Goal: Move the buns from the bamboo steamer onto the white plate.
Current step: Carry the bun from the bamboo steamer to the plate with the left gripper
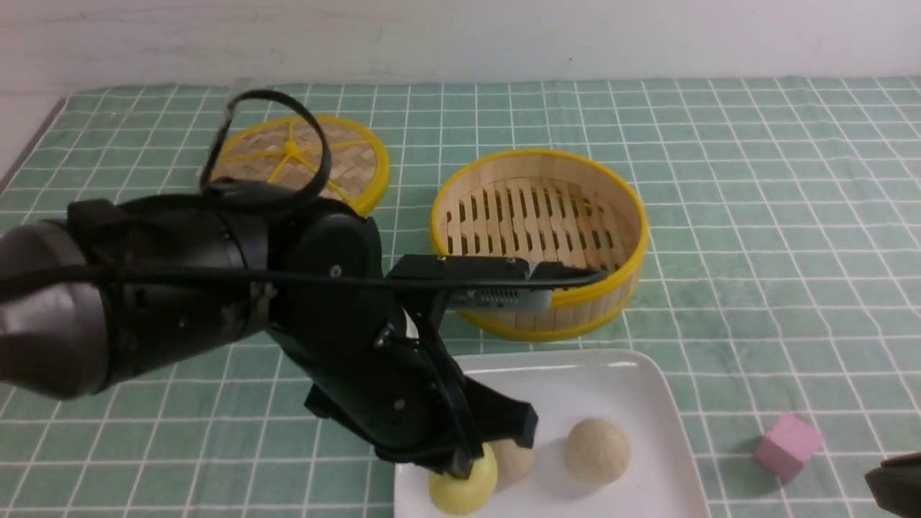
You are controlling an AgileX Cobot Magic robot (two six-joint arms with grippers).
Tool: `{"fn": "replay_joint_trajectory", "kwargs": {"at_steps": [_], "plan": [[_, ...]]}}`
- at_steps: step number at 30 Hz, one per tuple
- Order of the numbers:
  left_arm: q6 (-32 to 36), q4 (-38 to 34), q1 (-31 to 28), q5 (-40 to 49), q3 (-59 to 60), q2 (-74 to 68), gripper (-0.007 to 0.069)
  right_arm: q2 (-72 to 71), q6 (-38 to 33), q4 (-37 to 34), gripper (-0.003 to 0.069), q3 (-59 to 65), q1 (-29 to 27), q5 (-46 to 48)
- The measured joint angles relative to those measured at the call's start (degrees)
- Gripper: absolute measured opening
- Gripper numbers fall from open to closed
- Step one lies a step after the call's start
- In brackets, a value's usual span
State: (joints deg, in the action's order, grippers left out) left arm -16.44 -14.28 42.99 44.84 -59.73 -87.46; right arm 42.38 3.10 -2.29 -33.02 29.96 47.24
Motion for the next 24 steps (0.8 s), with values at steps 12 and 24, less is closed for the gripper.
{"fn": "replay_joint_trajectory", "kwargs": {"at_steps": [12, 24], "plan": [[0.2, -0.6, 0.1, -4.2, -15.3, -10.3, 0.0034, 0.0, 0.0, -0.6, 0.0117, 0.0, 0.0, 0.0], [0.5, 2.5, 0.1, -7.5, -17.7, -21.2, 0.0131, -0.7, 0.0, -0.6, 0.0125, 0.0, 0.0, 0.0]]}}
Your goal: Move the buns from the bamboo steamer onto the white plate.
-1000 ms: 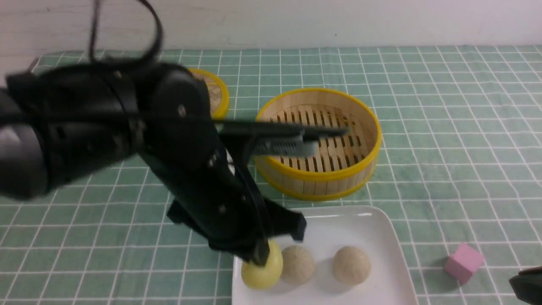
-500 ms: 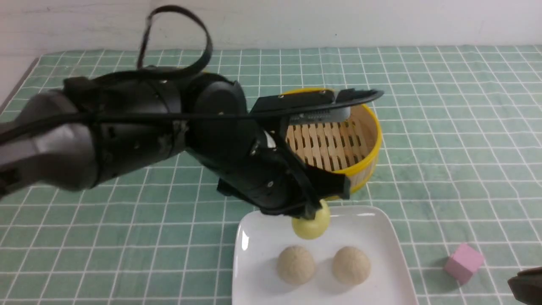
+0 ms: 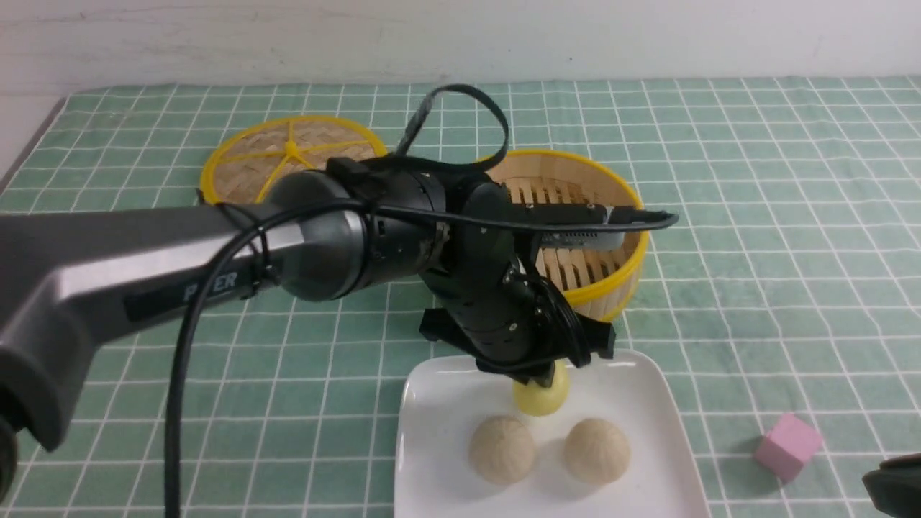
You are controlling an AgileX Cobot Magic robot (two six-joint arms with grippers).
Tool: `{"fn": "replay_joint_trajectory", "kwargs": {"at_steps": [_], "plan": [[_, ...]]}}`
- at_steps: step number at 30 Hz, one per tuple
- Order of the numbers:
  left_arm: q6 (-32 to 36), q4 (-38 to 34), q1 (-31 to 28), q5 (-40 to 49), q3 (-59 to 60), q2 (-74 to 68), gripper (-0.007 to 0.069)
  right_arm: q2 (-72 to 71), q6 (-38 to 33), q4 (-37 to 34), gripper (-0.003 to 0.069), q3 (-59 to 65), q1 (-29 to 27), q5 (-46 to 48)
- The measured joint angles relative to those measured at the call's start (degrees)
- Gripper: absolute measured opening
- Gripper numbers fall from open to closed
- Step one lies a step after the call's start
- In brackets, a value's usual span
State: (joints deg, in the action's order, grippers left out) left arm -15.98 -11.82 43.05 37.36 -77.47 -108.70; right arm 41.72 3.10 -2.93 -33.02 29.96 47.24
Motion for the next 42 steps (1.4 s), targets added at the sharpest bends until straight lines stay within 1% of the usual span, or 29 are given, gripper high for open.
{"fn": "replay_joint_trajectory", "kwargs": {"at_steps": [1, 4, 6, 7, 8, 10, 13, 15, 16, 17, 19, 20, 22, 24, 27, 38, 40, 41, 42], "plan": [[0.0, 0.0, 0.0, -0.2, 0.0, -0.1, 0.0141, -0.1, 0.0, 0.0, 0.0125, 0.0, 0.0, 0.0], [0.0, -0.1, 0.0, -1.4, 0.0, -0.4, 0.0246, -2.7, 0.0, 0.0, 0.0114, -0.5, 0.0, 0.8], [0.0, -0.7, 0.0, -1.5, -0.1, -0.5, 0.0306, -5.7, 0.0, 0.0, 0.0078, -2.0, 0.0, 3.1], [0.0, -0.9, 0.0, -1.5, -0.1, -0.5, 0.0312, -6.0, 0.0, 0.0, 0.0078, -2.2, 0.0, 3.4], [0.0, -1.3, 0.0, -1.4, -0.2, -0.5, 0.0345, -9.0, 0.0, 0.0, 0.0041, -3.6, 0.0, 5.7], [0.0, -1.4, 0.0, -1.4, -0.2, -0.5, 0.0381, -13.6, 0.0, 0.0, -0.0005, -5.9, 0.0, 8.4], [-0.1, -1.5, 0.0, -1.4, -0.2, -0.5, 0.0395, -20.1, 0.0, 0.7, -0.0015, -7.3, 0.0, 9.6], [-0.1, -0.9, 0.0, -1.3, -0.2, -0.3, 0.0398, -27.3, 0.2, 2.9, -0.0015, -6.6, 0.0, 7.3], [-0.1, -0.9, 0.0, -1.3, -0.2, -0.3, 0.0398, -28.4, 0.3, 2.9, -0.0015, -6.2, 0.0, 6.4], [-0.1, -0.5, 0.0, -1.2, -0.2, -0.1, 0.0398, -30.9, 0.7, 3.7, -0.0015, -4.7, 0.0, 3.4], [-0.1, 0.3, 0.0, -1.2, -0.2, 0.7, 0.0397, -35.7, 1.5, 4.7, -0.0015, 0.5, 0.0, -7.2], [-0.1, 0.3, 0.0, -1.2, -0.2, 0.8, 0.0396, -35.9, 1.5, 4.7, -0.0015, 1.5, 0.0, -8.0], [-0.1, 0.5, 0.0, -1.1, -0.3, 1.2, 0.0388, -37.2, 1.5, 4.7, -0.0015, 6.5, 0.0, -16.6], [-0.1, 0.6, 0.0, -0.9, -0.3, 1.2, 0.0378, -37.2, 1.5, 4.7, -0.0015, 9.8, 0.0, -22.4], [-0.1, 0.7, 0.0, -0.1, -0.3, 1.2, 0.0364, -37.2, 1.5, 4.7, -0.0015, 12.0, 0.0, -26.8], [-0.1, 0.9, 0.0, 0.1, -0.3, 1.2, 0.0296, -37.2, 1.5, 4.7, -0.0009, 12.3, 0.0, -28.5], [-0.1, 1.6, 0.0, 0.0, -0.3, 1.2, 0.0255, -37.2, 1.5, 4.7, -0.0008, 12.3, 0.0, -28.5], [-0.1, 1.6, 0.0, 0.0, -0.3, 1.2, 0.0251, -37.2, 1.5, 4.7, -0.0008, 12.3, 0.0, -28.5], [-0.1, 2.2, 0.0, -0.1, -0.3, 1.2, 0.0204, -37.2, 1.5, 4.7, -0.0008, 12.3, 0.0, -28.5]]}}
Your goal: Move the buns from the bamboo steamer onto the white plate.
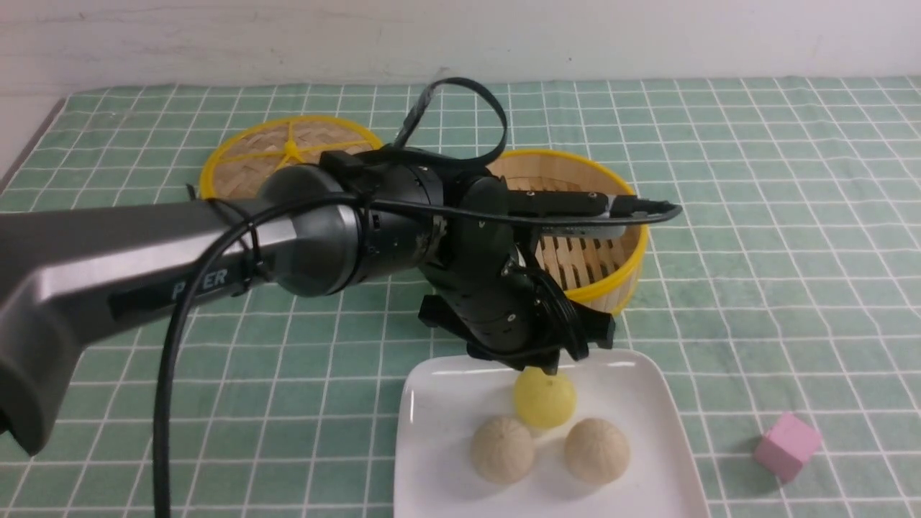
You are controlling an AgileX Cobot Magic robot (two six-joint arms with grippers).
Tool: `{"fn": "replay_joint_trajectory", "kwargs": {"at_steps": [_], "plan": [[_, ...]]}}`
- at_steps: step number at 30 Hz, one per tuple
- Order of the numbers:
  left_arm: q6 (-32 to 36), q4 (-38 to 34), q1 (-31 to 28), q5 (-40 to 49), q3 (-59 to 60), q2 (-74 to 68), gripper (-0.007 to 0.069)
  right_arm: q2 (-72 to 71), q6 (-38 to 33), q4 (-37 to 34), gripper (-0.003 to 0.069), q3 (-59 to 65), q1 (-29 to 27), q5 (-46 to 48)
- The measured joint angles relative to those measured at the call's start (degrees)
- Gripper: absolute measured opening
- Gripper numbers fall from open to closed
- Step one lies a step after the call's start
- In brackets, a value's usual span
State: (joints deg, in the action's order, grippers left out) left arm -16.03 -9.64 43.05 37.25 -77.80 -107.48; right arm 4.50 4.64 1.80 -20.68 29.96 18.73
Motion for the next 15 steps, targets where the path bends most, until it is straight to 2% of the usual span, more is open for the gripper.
{"fn": "replay_joint_trajectory", "kwargs": {"at_steps": [1, 4, 6, 12, 15], "plan": [[0.0, 0.0, 0.0, 0.0, 0.0, 0.0, 0.0197, 0.0, 0.0, 0.0, -0.0008, 0.0, 0.0, 0.0], [0.0, 1.2, 0.0, -0.1, 0.0, 0.0, 0.0071, 0.0, 0.0, 0.0, -0.0005, 0.0, 0.0, 0.0], [0.0, 1.5, 0.0, -0.1, 0.0, 0.0, 0.0020, 0.0, 0.0, 0.0, -0.0005, 0.0, 0.0, 0.0], [0.0, 1.7, 0.0, -0.1, 0.0, 0.0, 0.0001, -0.1, 0.0, 0.0, -0.0001, 0.0, -0.1, 0.0], [0.0, 2.2, 0.0, 0.1, 0.0, 0.1, 0.0001, -0.5, 0.0, 0.0, 0.0000, 1.8, -4.0, -1.2]]}}
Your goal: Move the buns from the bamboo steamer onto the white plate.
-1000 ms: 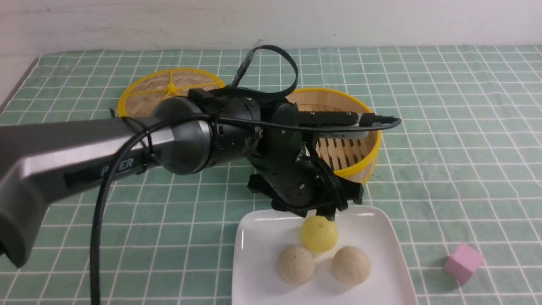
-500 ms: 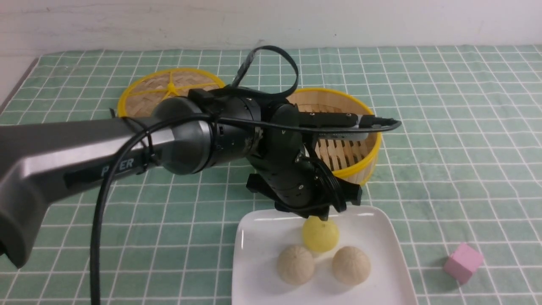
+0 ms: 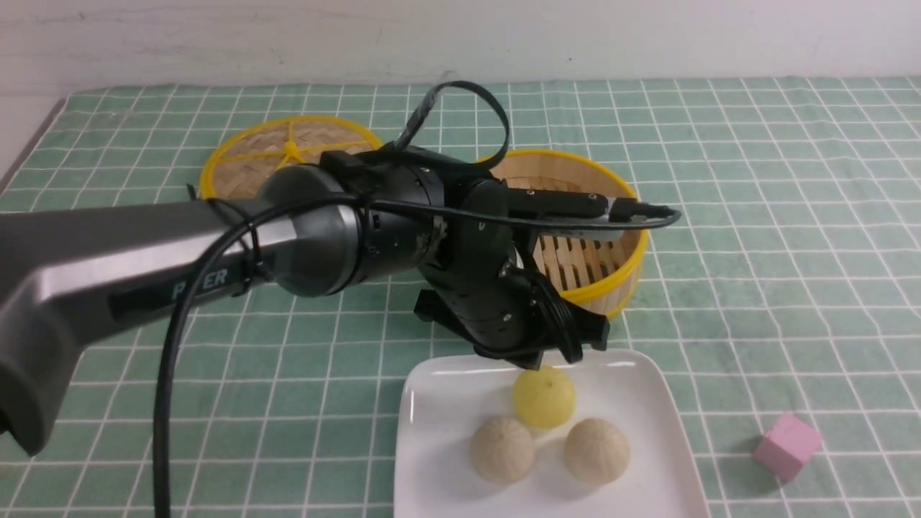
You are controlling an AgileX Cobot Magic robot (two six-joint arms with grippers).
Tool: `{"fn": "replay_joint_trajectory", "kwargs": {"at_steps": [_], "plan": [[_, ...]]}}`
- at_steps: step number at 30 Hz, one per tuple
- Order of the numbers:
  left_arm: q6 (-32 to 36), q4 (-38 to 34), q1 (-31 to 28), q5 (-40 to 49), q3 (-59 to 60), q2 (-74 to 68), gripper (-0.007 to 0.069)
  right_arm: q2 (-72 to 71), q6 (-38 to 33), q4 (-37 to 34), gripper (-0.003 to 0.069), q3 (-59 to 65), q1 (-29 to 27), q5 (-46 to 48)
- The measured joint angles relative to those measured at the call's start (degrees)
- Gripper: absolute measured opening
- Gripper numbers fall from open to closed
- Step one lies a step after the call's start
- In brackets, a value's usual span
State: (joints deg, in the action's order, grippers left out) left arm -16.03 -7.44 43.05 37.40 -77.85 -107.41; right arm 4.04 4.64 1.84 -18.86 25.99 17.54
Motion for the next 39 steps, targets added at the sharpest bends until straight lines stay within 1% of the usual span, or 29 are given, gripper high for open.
{"fn": "replay_joint_trajectory", "kwargs": {"at_steps": [1, 2, 4, 5, 6, 7, 9, 10, 11, 15, 21, 26, 28, 30, 31, 33, 34, 35, 37, 39], "plan": [[0.0, 0.1, 0.0, 0.0, 0.0, 0.1, 0.0001, 0.0, 0.0, 0.0, 0.0000, 0.2, -0.7, -0.2], [0.0, 0.4, 0.0, 0.2, 0.0, 0.7, 0.0001, -0.3, 0.0, 0.0, 0.0000, 2.9, -4.4, -0.4], [0.0, 1.1, 0.0, 0.3, 0.0, 1.8, 0.0001, -0.8, 0.0, 0.0, 0.0001, 5.6, -7.7, -0.3], [0.0, 1.2, 0.0, 0.3, 0.0, 2.2, 0.0001, -1.0, 0.0, 0.0, 0.0001, 6.3, -8.5, -0.3], [0.0, 2.2, 0.0, 0.4, 0.0, 3.6, 0.0001, -1.7, 0.0, 0.0, 0.0002, 8.9, -11.4, 0.2], [0.0, 3.2, 0.0, 0.5, 0.0, 4.9, 0.0001, -2.1, 0.0, 0.0, 0.0003, 10.5, -13.0, 0.6], [0.0, 4.3, 0.0, 0.6, 0.0, 6.5, 0.0001, -2.7, 0.0, 0.0, 0.0003, 11.9, -14.5, 1.1], [0.0, 5.7, 0.0, 1.2, 0.0, 9.1, 0.0001, -3.8, 0.0, 0.0, 0.0005, 14.3, -16.8, 2.0], [0.0, 6.4, 0.0, 1.8, 0.0, 10.6, 0.0001, -4.3, 0.0, 0.0, 0.0005, 15.4, -17.9, 2.4], [0.0, 9.5, 0.0, 4.6, 0.0, 16.0, 0.0001, -4.6, 0.0, 0.0, 0.0008, 19.4, -21.0, 3.2], [-0.6, 14.5, 0.0, 10.2, 0.0, 24.7, 0.0001, -4.7, 0.1, 0.1, 0.0012, 19.8, -22.2, 4.0], [-1.9, 19.1, 0.0, 17.8, 0.0, 34.8, 0.0001, -4.7, 0.1, 0.1, 0.0017, 19.7, -22.3, 4.4], [-2.7, 20.7, 0.0, 20.8, 0.2, 38.2, 0.0001, -4.7, 0.1, 0.1, 0.0018, 19.7, -22.3, 4.5], [-4.6, 23.0, 0.0, 24.1, 1.9, 44.2, 0.0001, -4.7, 0.1, 0.1, 0.0020, 19.7, -22.3, 4.5], [-5.9, 24.1, 0.0, 24.4, 3.5, 47.8, 0.0001, -4.7, 0.1, 0.1, 0.0020, 19.7, -22.3, 4.5], [-7.7, 25.3, 0.0, 23.6, 6.9, 52.8, 0.0001, -4.7, 0.1, 0.1, 0.0020, 19.7, -22.3, 4.6], [-9.6, 26.9, 0.0, 20.9, 10.9, 57.2, 0.0001, -4.7, 0.1, 0.1, 0.0020, 19.7, -22.3, 4.6], [-9.8, 27.1, 0.0, 20.4, 12.1, 58.4, 0.0001, -4.7, 0.1, 0.1, 0.0020, 19.7, -22.3, 4.6], [-14.8, 28.6, 0.0, 11.0, 20.9, 66.2, 0.0001, -4.7, 0.1, 0.1, 0.0020, 19.7, -22.3, 4.6], [-18.2, 28.7, 0.0, 5.6, 26.2, 70.1, 0.0001, -4.7, 0.1, 0.1, 0.0020, 19.7, -22.3, 4.6]]}}
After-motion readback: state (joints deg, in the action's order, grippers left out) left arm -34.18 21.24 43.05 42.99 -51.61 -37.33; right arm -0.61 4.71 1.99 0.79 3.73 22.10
